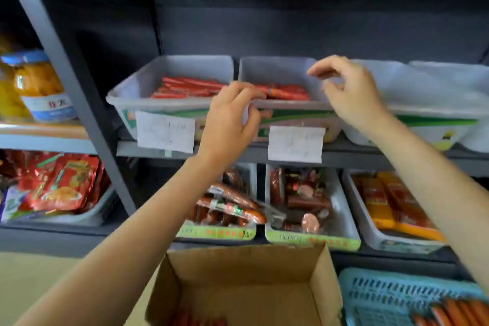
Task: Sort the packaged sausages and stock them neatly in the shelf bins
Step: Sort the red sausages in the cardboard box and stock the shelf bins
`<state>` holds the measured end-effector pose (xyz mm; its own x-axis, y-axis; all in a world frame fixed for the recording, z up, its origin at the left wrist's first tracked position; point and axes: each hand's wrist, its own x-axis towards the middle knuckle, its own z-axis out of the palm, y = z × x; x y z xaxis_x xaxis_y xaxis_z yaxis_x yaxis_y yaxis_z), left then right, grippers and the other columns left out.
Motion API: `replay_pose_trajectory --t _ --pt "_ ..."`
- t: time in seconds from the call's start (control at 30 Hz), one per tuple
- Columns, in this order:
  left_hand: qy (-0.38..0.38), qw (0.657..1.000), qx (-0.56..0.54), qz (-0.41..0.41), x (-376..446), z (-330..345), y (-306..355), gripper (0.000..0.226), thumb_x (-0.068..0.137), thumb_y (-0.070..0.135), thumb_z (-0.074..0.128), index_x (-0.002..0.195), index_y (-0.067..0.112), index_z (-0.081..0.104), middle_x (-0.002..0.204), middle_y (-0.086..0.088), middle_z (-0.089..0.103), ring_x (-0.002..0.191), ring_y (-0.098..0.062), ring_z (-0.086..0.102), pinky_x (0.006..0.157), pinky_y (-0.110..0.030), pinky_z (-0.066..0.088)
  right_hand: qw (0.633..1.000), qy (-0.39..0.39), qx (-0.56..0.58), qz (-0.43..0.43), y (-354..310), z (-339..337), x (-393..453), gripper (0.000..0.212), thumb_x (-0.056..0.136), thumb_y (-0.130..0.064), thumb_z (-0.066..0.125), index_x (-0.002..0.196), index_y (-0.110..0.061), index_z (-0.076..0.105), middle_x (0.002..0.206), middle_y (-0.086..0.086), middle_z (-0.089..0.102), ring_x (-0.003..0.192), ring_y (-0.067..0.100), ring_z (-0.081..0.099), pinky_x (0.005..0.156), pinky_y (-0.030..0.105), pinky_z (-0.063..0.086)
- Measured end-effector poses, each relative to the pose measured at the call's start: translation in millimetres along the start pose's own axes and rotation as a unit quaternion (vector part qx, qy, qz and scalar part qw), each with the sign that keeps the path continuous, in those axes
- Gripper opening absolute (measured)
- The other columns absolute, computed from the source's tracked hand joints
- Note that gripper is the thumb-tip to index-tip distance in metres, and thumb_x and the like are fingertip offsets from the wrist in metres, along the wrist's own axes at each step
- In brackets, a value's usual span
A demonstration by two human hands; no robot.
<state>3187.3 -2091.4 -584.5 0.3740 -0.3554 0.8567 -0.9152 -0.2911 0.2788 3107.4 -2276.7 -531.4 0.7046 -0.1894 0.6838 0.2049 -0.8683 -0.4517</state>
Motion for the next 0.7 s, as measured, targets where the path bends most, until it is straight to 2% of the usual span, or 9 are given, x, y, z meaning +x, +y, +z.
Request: replay_pose_trajectory --t 0.1,0.17,0.23,0.3,0.4,0.5,0.6,0.63,0.7 --pt "0.001 1.000 -0.005 -0.020 -70 1 -3 0.023 0.083 0.004 0.046 0.096 0.000 0.064 0.098 -0.014 0.058 0.092 -0.018 0.050 0.078 -0.028 0.042 0.996 -0.005 0.081 -0.033 -6 18 -61 0.032 0.082 0.006 0.041 0.103 -0.010 0.060 0.098 -0.004 0.059 0.090 0.000 0.056 0.085 0.014 0.046" --pt "-0.036 0.998 0.004 -0.052 -129 9 -11 0.022 0.083 0.004 0.046 0.096 0.001 0.063 0.099 -0.013 0.057 0.091 -0.019 0.049 0.077 -0.028 0.041 0.992 -0.055 0.111 -0.012 1 48 -114 0.028 0.084 0.003 0.043 0.104 -0.008 0.059 0.097 -0.003 0.059 0.091 0.003 0.058 0.082 0.017 0.048" --pt "-0.113 0.989 0.009 -0.095 -196 20 -23 0.024 0.083 0.009 0.044 0.097 0.001 0.062 0.101 -0.014 0.057 0.092 -0.022 0.051 0.076 -0.034 0.046 0.984 -0.147 0.100 0.027 17 89 -173 0.028 0.086 -0.001 0.049 0.109 -0.013 0.059 0.104 -0.002 0.058 0.094 0.008 0.057 0.084 0.022 0.049" --pt "-0.229 0.957 0.042 -0.171 -264 30 -36 0.031 0.082 0.017 0.044 0.104 0.003 0.060 0.105 -0.015 0.055 0.095 -0.030 0.052 0.080 -0.041 0.047 0.957 -0.275 0.059 0.072 34 132 -234 0.032 0.090 -0.004 0.053 0.118 -0.019 0.055 0.118 -0.002 0.053 0.105 0.007 0.050 0.090 0.022 0.041" --pt "-0.393 0.874 0.122 -0.260 -340 29 -46 0.042 0.084 0.025 0.050 0.120 0.005 0.054 0.116 -0.015 0.050 0.103 -0.037 0.050 0.087 -0.047 0.045 0.877 -0.474 0.028 0.073 52 184 -311 0.042 0.092 -0.018 0.056 0.133 -0.019 0.045 0.136 -0.002 0.039 0.124 0.012 0.038 0.095 0.014 0.024" --pt "-0.542 0.736 0.200 -0.353 -391 26 -39 0.051 0.094 0.038 0.043 0.136 0.011 0.034 0.140 -0.013 0.031 0.124 -0.035 0.034 0.100 -0.045 0.033 0.748 -0.656 0.006 0.096 57 221 -367 0.067 0.088 -0.033 0.064 0.144 -0.015 0.032 0.150 0.005 0.028 0.140 0.024 0.023 0.110 0.026 0.018" --pt "-0.586 0.627 0.193 -0.476 -421 30 -31 0.066 0.094 0.047 0.039 0.147 0.015 0.014 0.154 -0.015 0.004 0.137 -0.046 0.013 0.108 -0.056 0.023 0.634 -0.769 -0.071 0.043 55 244 -398 0.088 0.080 -0.039 0.071 0.149 -0.017 0.020 0.155 0.006 0.021 0.144 0.029 0.013 0.116 0.042 0.014" --pt "-0.594 0.606 0.183 -0.497 -426 32 -30 0.071 0.094 0.047 0.042 0.148 0.017 0.007 0.155 -0.017 -0.005 0.137 -0.049 0.007 0.108 -0.059 0.021 0.618 -0.780 -0.102 0.006 54 249 -402 0.087 0.080 -0.038 0.071 0.149 -0.017 0.021 0.154 0.006 0.022 0.143 0.030 0.015 0.116 0.046 0.015" --pt "-0.611 0.586 0.187 -0.498 -432 37 -30 0.082 0.090 0.048 0.051 0.149 0.020 0.001 0.153 -0.022 -0.013 0.137 -0.053 0.002 0.107 -0.061 0.022 0.625 -0.763 -0.150 -0.070 53 258 -408 0.074 0.082 -0.034 0.068 0.144 -0.014 0.033 0.146 0.009 0.033 0.138 0.031 0.025 0.113 0.047 0.018"
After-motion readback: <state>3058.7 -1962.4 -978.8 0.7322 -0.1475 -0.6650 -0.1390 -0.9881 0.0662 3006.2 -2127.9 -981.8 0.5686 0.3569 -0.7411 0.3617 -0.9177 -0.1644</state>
